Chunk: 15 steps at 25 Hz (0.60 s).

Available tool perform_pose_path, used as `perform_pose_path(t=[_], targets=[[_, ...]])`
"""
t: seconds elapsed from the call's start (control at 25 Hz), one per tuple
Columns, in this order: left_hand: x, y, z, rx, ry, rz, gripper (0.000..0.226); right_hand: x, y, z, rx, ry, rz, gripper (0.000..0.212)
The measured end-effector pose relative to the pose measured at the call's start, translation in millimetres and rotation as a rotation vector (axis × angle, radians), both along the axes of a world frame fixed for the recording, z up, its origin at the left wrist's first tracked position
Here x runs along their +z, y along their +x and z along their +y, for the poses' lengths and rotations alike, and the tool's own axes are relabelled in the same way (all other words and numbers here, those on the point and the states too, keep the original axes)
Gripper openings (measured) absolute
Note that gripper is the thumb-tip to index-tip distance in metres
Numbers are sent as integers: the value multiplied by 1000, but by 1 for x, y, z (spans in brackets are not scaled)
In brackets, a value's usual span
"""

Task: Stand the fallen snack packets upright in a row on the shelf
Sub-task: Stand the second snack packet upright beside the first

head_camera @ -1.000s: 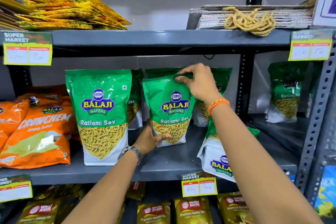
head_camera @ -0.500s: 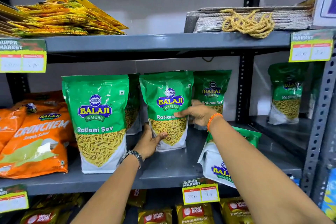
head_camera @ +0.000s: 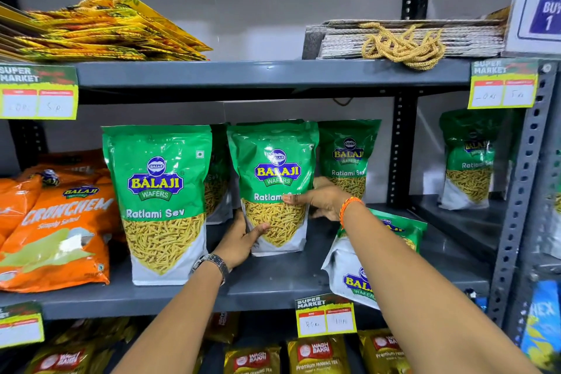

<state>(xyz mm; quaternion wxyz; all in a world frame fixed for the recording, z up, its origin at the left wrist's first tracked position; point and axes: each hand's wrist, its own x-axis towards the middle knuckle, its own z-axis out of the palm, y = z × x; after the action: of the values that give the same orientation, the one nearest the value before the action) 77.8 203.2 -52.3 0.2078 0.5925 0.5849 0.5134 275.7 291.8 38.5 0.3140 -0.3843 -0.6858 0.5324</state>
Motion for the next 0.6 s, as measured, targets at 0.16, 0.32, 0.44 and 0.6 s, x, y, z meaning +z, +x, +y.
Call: perform_pose_path(t=[0.16, 0.32, 0.44, 0.6], targets=[[-2, 3, -20, 30, 11, 57, 63, 0, 4, -17, 10, 22, 21, 41], [-4, 6, -38, 45, 22, 132, 70, -1, 10, -37, 20, 52, 12, 40], [-3, 11, -49, 70, 25, 176, 67, -2, 13, -45, 28, 43, -28, 46], [-4, 16, -59, 70, 38, 168, 64, -3, 16, -52, 34, 37, -50, 31]])
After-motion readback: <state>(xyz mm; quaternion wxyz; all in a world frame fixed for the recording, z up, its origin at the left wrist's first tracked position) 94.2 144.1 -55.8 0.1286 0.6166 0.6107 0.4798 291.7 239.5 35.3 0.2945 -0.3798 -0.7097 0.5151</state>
